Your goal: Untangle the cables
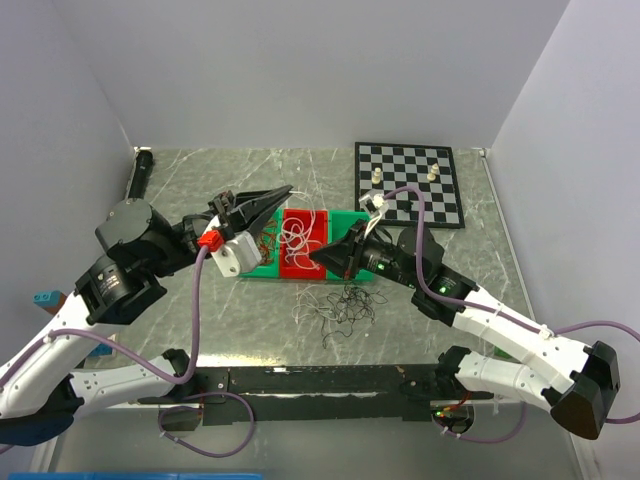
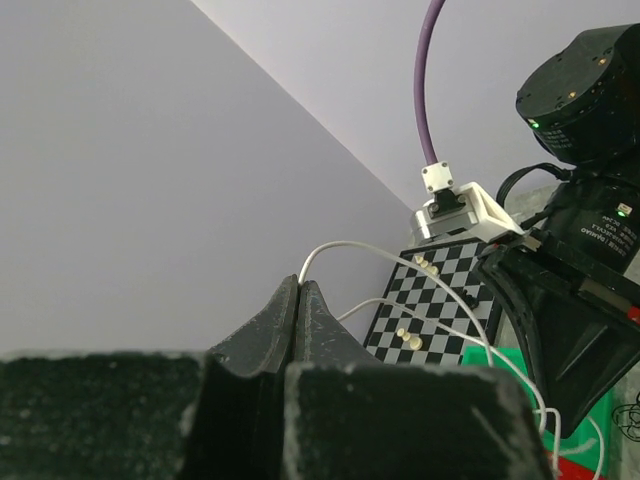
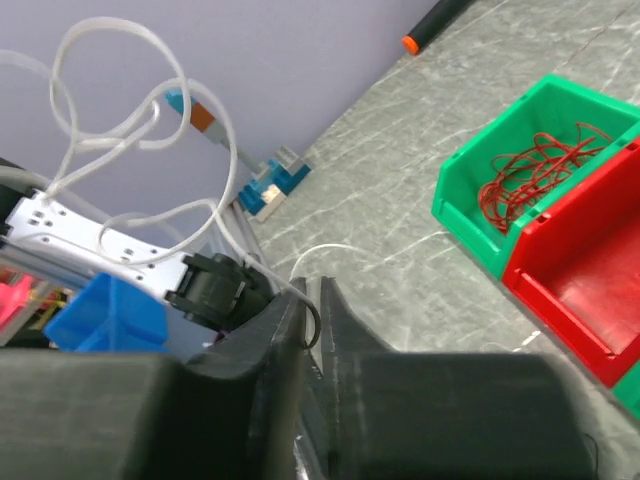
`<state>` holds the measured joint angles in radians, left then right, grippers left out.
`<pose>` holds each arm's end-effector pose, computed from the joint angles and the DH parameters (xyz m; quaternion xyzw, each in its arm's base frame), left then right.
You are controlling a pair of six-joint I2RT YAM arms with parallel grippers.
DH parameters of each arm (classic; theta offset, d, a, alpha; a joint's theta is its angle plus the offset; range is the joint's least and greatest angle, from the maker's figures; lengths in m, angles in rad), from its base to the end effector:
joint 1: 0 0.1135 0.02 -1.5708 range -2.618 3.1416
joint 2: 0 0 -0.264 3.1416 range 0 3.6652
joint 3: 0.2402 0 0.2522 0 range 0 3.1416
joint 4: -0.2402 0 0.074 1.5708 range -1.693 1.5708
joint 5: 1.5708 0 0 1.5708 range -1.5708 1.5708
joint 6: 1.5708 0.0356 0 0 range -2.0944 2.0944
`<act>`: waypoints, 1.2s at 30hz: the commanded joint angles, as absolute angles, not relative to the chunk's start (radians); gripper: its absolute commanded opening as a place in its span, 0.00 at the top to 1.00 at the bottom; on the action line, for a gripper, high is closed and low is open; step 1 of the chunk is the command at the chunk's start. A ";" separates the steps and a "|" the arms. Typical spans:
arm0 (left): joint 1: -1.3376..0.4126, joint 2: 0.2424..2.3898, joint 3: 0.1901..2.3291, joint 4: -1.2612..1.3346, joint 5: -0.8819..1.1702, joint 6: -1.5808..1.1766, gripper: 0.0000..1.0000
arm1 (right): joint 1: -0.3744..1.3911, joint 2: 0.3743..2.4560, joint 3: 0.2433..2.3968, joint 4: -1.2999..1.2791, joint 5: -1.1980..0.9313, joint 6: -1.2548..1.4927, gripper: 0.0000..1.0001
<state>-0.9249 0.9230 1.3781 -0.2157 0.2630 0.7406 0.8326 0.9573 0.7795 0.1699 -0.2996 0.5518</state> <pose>0.0887 -0.1330 0.5113 0.5223 0.3357 -0.1524 0.7689 0.1455 0.1755 0.3442 -0.2023 0.6803 0.5260 0.4685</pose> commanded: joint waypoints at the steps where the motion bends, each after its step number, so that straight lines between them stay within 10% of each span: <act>1: -0.931 0.902 1.376 -0.152 0.241 0.744 0.99 | 0.842 0.953 0.784 0.149 -0.255 0.554 1.00; 13: -0.933 0.900 1.250 0.460 -0.076 0.894 0.99 | 0.844 0.936 0.647 -0.043 -0.098 0.571 1.00; 29: -0.933 0.896 1.217 0.133 0.026 0.720 0.99 | 0.836 1.003 0.774 -0.045 -0.092 0.515 1.00; 36: -0.931 0.948 1.053 0.294 -0.207 0.654 0.99 | 0.825 1.107 0.873 -0.032 -0.126 0.494 0.54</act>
